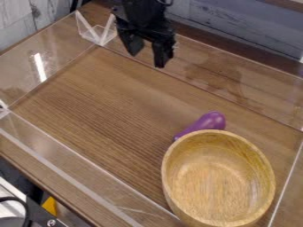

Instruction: Remove the purple eggplant from inside the brown bowl and put it on the table

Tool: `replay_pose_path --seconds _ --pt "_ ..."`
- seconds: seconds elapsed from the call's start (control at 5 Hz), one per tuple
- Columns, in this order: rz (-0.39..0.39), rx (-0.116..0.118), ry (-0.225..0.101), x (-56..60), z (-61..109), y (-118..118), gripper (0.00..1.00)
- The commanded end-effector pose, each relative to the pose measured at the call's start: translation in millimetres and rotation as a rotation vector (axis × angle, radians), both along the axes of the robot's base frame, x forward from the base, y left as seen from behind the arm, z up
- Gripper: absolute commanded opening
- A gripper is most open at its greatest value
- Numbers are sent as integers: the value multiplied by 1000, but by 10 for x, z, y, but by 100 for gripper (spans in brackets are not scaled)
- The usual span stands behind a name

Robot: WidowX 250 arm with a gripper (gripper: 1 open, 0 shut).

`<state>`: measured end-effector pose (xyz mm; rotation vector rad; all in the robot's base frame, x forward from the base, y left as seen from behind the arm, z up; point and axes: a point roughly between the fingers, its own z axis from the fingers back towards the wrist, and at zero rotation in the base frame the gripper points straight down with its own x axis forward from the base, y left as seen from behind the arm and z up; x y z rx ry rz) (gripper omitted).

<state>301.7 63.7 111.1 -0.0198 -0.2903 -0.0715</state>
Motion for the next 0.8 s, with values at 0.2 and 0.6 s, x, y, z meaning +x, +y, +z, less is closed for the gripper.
replay_pose_path --seconds 0.2,0.6 --pt "-67 11 -54 53 -67 21 100" --pt "-68 1 -65 258 -122 -35 100"
